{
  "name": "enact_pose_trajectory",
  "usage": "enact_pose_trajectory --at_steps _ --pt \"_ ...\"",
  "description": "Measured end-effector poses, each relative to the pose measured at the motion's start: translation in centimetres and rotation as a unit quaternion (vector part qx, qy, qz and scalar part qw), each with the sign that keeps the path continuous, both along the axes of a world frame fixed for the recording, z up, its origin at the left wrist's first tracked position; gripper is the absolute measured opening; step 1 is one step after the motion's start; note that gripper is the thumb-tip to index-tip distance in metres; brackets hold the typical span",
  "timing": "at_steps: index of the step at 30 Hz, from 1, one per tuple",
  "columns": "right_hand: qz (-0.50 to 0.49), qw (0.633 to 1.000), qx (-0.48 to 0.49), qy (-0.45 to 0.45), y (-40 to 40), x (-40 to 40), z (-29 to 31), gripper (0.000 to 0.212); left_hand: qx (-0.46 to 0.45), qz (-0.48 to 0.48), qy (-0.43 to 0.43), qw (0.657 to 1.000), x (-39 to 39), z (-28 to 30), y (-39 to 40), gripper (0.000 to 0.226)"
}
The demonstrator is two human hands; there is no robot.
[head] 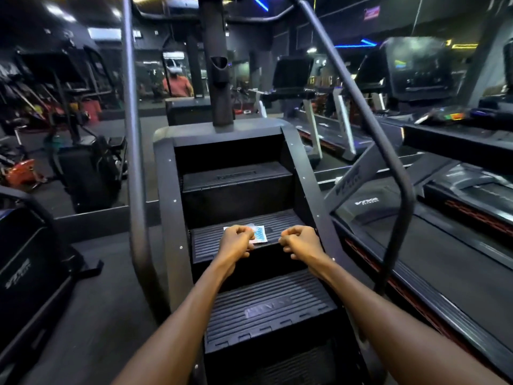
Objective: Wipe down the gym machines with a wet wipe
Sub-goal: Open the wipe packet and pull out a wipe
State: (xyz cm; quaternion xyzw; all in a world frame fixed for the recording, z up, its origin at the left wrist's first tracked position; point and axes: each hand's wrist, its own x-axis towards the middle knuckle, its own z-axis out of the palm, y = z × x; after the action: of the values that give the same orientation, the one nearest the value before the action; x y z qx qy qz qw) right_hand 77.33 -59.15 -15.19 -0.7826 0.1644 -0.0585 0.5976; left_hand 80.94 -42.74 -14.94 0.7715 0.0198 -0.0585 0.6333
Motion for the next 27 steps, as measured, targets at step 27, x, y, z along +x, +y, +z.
enact_pose_trajectory --at_steps 27 --pt "0.162 0.942 -0.214 0.199 -0.9 39.3 -20.3 0.044 0.219 -0.025 0.195 0.956 33.9 -19.3 -2.9 0.005"
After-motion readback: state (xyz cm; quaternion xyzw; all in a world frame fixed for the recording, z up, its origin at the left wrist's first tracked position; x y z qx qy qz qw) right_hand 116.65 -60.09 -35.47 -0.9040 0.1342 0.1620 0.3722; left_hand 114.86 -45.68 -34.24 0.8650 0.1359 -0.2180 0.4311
